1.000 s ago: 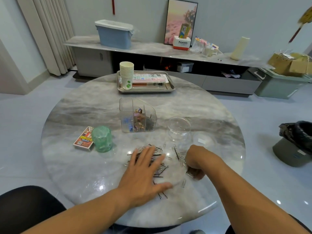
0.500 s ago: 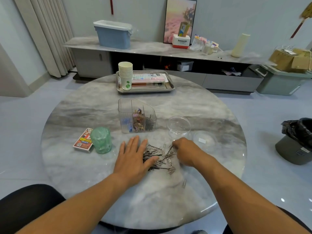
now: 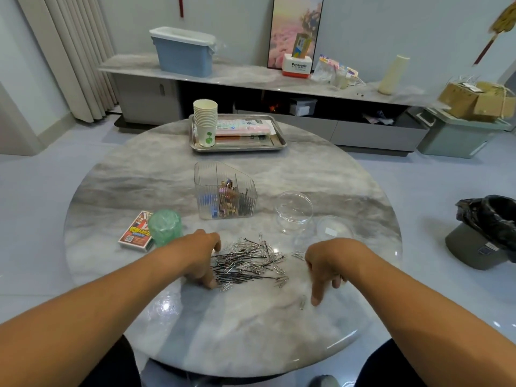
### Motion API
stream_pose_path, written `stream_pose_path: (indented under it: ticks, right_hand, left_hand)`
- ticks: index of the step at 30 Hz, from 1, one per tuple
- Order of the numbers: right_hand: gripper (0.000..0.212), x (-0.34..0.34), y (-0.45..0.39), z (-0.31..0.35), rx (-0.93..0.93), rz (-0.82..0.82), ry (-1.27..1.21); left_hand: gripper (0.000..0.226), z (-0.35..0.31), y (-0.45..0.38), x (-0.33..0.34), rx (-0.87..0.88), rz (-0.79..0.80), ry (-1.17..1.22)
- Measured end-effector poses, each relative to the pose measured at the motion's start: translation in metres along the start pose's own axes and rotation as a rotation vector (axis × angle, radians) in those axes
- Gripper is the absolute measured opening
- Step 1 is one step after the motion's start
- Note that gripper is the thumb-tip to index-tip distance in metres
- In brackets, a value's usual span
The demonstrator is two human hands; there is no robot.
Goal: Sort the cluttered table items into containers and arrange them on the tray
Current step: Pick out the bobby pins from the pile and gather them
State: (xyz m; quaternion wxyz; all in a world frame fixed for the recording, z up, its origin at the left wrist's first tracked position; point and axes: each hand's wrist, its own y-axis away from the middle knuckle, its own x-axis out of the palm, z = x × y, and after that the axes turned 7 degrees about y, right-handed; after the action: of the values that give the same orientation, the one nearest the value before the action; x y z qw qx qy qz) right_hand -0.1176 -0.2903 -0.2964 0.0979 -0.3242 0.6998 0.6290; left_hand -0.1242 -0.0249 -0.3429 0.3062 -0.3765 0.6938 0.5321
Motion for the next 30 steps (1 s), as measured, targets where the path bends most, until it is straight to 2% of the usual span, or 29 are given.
stream_pose_path:
  ticks: [2,5,8,12,15,16,18,20,22,25,30]
  right_hand:
    - [0.057,0.008,-0.006,0.002,-0.019,-0.005,-0.001]
    - [0.059,0.015,-0.013,-0.002,-0.046,-0.062,-0.050]
    - [0.059,0.020,-0.024,-0.010,-0.023,-0.274,-0.169]
    - [0.039,0.023,-0.039,-0.011,-0.011,-0.583,-0.323]
    - [0.013,0.018,-0.045,0.005,-0.169,-0.715,-0.422]
    - [0.012,0.016,-0.047,0.012,-0.227,-0.737,-0.432]
    - [0.028,0.015,-0.052,0.026,-0.281,-0.776,-0.401]
    - [0.034,0.013,-0.057,0.035,-0.267,-0.807,-0.389]
    - [0.031,0.010,-0.062,0.039,-0.225,-0.790,-0.388]
    - [0.010,0.004,-0.064,0.034,-0.164,-0.715,-0.435]
    - [0.022,-0.005,-0.059,0.019,-0.108,-0.609,-0.402]
  left_hand:
    - [0.074,0.006,-0.004,0.003,0.008,-0.016,0.014]
    - [0.059,0.013,-0.013,0.008,0.004,-0.065,0.169]
    - [0.046,0.014,-0.017,0.013,0.013,-0.125,0.309]
    - [0.028,0.009,-0.019,0.015,0.054,-0.172,0.367]
    - [0.021,0.004,-0.017,0.016,0.079,-0.153,0.325]
    - [0.019,0.003,-0.017,0.016,0.080,-0.151,0.312]
    - [0.016,0.001,-0.017,0.016,0.082,-0.160,0.301]
    - [0.015,0.000,-0.017,0.014,0.081,-0.179,0.314]
    - [0.016,0.000,-0.018,0.010,0.075,-0.205,0.336]
    - [0.016,0.003,-0.020,0.005,0.075,-0.246,0.362]
    - [0.018,0.006,-0.025,0.007,0.034,-0.283,0.342]
